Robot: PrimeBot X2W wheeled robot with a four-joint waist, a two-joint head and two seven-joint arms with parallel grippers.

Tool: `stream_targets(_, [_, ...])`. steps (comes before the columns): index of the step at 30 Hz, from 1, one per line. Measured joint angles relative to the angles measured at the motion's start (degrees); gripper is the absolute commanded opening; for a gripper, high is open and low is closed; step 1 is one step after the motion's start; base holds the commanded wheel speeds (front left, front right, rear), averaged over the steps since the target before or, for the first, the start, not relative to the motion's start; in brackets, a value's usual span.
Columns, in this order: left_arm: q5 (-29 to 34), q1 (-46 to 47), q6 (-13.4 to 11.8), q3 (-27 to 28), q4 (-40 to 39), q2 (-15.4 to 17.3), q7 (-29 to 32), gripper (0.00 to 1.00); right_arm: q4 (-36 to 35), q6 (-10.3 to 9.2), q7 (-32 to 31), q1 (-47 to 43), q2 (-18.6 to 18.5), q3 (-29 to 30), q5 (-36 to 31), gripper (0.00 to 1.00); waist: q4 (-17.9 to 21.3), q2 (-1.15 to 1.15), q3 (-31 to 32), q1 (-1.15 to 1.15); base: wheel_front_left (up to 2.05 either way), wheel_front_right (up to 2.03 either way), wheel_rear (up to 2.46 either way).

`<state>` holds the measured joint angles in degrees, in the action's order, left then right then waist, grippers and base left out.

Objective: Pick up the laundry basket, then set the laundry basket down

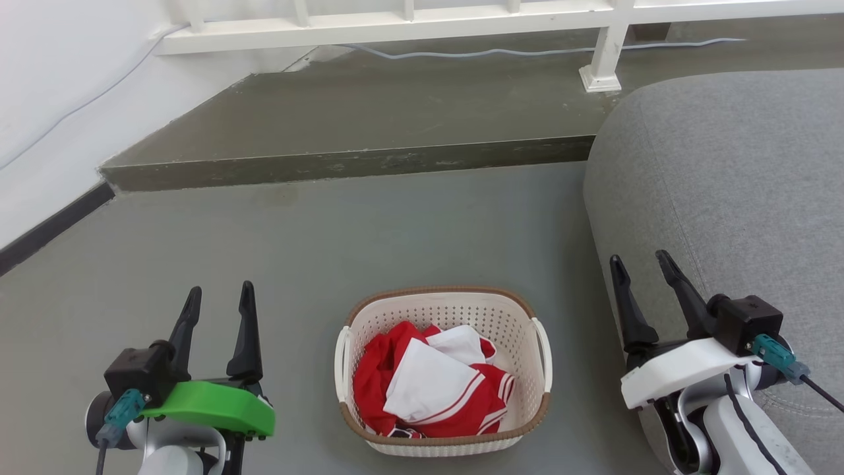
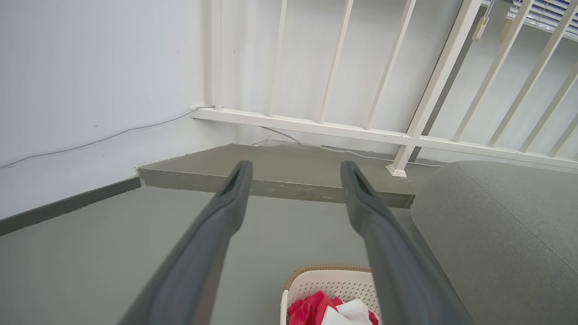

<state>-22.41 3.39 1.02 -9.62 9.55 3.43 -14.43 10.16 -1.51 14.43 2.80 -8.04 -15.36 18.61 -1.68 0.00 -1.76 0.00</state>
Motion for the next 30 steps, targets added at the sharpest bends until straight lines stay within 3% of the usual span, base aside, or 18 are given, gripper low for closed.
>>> stream_targets(30, [1.12, -1.10, 1.35, 1.10, -0.16, -0.54, 0.00, 1.00, -0.43, 1.51, 0.00, -1.07, 1.03, 2.01, -1.19, 1.00, -0.35, 0.00, -0.04, 0.00, 0.00, 0.00, 0.00])
